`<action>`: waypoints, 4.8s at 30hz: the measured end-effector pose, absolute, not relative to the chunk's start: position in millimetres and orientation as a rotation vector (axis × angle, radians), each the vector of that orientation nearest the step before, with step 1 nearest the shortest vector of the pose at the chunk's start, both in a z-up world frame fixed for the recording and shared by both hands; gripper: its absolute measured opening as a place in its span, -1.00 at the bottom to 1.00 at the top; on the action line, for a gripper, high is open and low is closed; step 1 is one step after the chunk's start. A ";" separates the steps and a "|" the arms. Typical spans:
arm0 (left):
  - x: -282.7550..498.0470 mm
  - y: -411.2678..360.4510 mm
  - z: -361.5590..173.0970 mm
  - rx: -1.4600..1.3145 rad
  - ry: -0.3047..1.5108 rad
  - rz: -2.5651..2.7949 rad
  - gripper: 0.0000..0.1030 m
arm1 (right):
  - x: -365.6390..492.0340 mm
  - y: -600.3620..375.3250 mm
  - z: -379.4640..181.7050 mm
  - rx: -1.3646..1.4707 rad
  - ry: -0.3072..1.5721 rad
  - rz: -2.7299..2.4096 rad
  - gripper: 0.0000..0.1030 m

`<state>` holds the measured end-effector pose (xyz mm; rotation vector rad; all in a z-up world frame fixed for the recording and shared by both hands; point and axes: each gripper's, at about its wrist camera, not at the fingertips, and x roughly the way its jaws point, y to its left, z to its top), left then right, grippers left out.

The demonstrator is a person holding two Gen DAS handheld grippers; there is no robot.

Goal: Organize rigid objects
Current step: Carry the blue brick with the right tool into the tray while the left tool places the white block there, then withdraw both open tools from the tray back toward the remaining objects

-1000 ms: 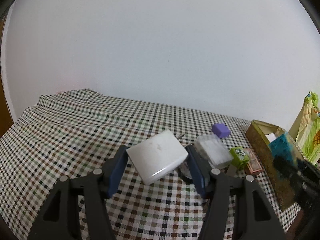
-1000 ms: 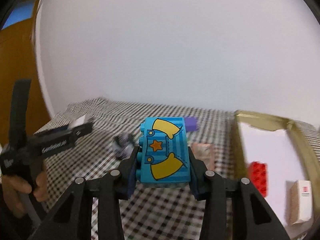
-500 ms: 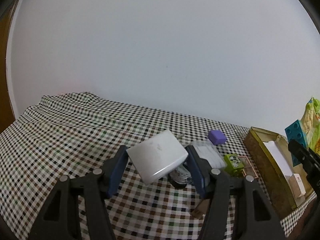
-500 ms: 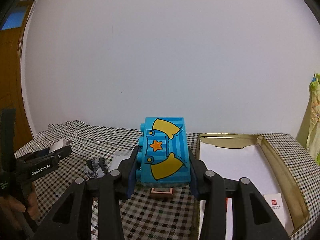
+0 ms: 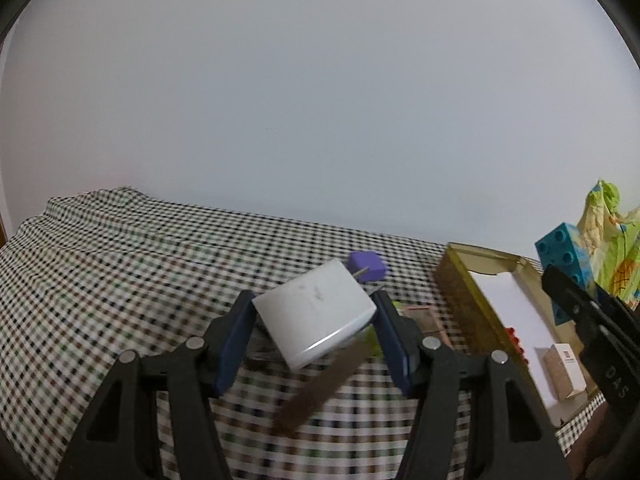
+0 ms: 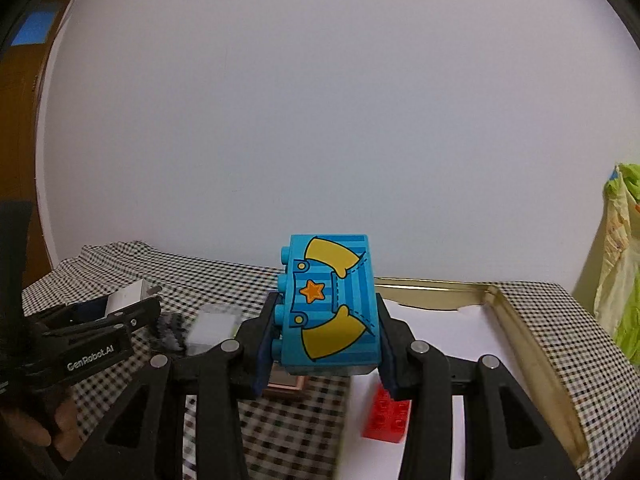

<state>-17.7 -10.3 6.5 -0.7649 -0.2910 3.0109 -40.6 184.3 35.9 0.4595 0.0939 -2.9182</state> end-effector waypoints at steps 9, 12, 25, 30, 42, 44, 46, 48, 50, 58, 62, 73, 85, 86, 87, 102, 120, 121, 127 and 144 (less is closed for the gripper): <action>-22.2 28.1 8.4 -0.766 -0.258 2.970 0.15 | -44.8 204.3 38.6 0.483 0.075 -2.978 -0.13; -21.7 41.9 10.1 -0.756 -0.237 2.955 0.16 | -44.3 210.5 39.0 0.481 0.087 -2.993 -0.13; -31.9 106.5 16.1 -0.745 -0.171 2.873 0.16 | -51.8 260.5 38.0 0.502 0.107 -3.059 -0.13; -36.0 132.4 19.8 -0.732 -0.147 2.842 0.16 | -44.6 277.5 35.5 0.520 0.123 -3.105 -0.13; -47.9 185.6 17.6 -0.794 -0.120 2.741 0.16 | -64.9 345.5 27.1 0.638 0.051 -3.149 -0.13; -47.9 193.6 15.5 -0.819 -0.107 2.725 0.16 | -66.8 346.1 27.5 0.660 0.049 -3.134 -0.13; -47.1 198.0 13.2 -0.840 -0.096 2.715 0.16 | -66.9 344.4 27.6 0.667 0.075 -3.142 -0.13; -47.5 204.1 11.4 -0.866 -0.073 2.708 0.16 | -66.1 341.9 28.1 0.677 0.098 -3.152 -0.13; -49.6 209.3 8.4 -0.899 -0.047 2.708 0.16 | -65.8 340.4 26.7 0.692 0.104 -3.151 -0.13; -51.6 222.9 0.6 -0.982 0.072 2.691 0.16 | -72.2 339.6 23.5 0.763 0.102 -3.114 -0.13; -49.9 223.4 3.3 -0.979 0.087 2.679 0.56 | -70.5 341.5 23.8 0.753 0.032 -3.091 0.00; -37.7 181.6 32.8 -0.817 -0.141 2.754 0.99 | -41.7 384.5 41.1 0.468 -0.345 -3.217 0.62; -35.5 127.9 37.7 -0.709 -0.231 2.967 0.99 | -32.8 409.3 37.7 0.336 -0.530 -3.332 0.70; -33.3 123.3 38.1 -0.691 -0.238 2.991 0.99 | -31.6 406.2 37.5 0.310 -0.504 -3.339 0.70; -31.8 119.9 37.9 -0.678 -0.245 3.006 0.99 | -29.8 402.7 37.8 0.281 -0.476 -3.351 0.70; -17.9 97.1 24.0 -0.586 -0.152 3.153 0.99 | -10.5 393.7 35.4 0.107 -0.456 -3.537 0.73; -19.9 103.5 17.0 -0.562 -0.016 3.161 0.99 | -16.4 357.5 30.9 0.136 -0.303 -3.543 0.73; -19.4 103.2 17.2 -0.561 -0.016 3.159 0.99 | -16.4 356.7 30.6 0.137 -0.303 -3.543 0.73; -14.6 98.2 18.4 -0.571 -0.023 3.151 0.99 | -13.7 352.6 31.4 0.154 -0.334 -3.554 0.73; -9.7 50.9 8.8 -0.672 -0.076 3.121 0.99 | -0.5 299.6 32.9 0.184 -0.346 -3.474 0.73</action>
